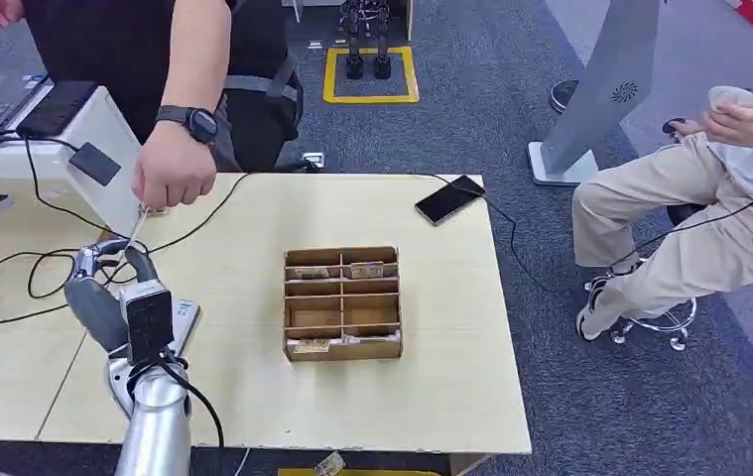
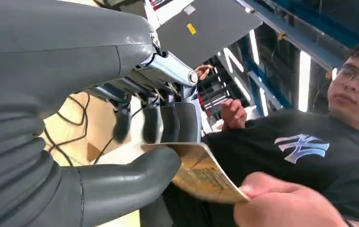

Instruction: Pass the card to the sensor for recognition and then transmit it.

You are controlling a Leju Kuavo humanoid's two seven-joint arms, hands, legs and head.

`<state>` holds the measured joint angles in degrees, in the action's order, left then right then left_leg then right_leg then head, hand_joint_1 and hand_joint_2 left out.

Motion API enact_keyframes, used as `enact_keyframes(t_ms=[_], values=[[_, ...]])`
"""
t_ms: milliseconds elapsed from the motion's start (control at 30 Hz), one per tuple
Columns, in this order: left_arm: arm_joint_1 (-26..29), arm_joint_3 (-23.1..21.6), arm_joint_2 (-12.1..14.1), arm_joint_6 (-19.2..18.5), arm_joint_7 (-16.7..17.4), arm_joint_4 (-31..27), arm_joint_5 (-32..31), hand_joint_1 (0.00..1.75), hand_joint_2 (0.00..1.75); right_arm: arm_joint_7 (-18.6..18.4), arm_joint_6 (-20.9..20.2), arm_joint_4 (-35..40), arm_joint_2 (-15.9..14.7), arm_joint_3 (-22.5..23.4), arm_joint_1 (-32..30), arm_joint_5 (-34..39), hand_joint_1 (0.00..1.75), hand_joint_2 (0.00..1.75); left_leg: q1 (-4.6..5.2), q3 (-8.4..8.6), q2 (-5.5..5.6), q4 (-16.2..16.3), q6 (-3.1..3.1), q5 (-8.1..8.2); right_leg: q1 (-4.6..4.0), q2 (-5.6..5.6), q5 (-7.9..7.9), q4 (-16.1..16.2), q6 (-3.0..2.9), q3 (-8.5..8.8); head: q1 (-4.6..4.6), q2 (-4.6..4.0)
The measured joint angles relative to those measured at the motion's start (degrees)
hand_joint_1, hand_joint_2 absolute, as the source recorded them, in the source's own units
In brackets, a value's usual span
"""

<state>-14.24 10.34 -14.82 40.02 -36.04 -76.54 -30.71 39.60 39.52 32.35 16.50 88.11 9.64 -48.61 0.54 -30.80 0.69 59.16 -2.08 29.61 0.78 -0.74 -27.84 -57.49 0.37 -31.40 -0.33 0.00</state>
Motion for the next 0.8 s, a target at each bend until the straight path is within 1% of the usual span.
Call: enact_keyframes(t_ms=[367, 800], values=[[-0.22, 2.71, -0.39, 0.04, -3.43, 0.00, 1.11, 1.75, 1.75, -0.76, 0.00, 0.00, -0.09, 0.00, 0.45, -0.74, 0.00, 1.75, 0.00, 0.00, 0.00, 0.00, 0.00, -0.01, 0.00, 0.00, 0.01, 0.00, 0.00, 0.02, 0.02, 0.00], [-0.31, 4.11, -0.55, 0.04, -3.95, -0.02, 1.44, 1.75, 1.75, -0.92, 0.00, -0.48, -0.09, 0.00, 0.74, -0.74, 0.00, 1.75, -0.01, 0.00, 0.00, 0.00, 0.00, 0.00, 0.00, 0.00, 0.00, 0.00, 0.00, 0.00, 0.00, 0.00]])
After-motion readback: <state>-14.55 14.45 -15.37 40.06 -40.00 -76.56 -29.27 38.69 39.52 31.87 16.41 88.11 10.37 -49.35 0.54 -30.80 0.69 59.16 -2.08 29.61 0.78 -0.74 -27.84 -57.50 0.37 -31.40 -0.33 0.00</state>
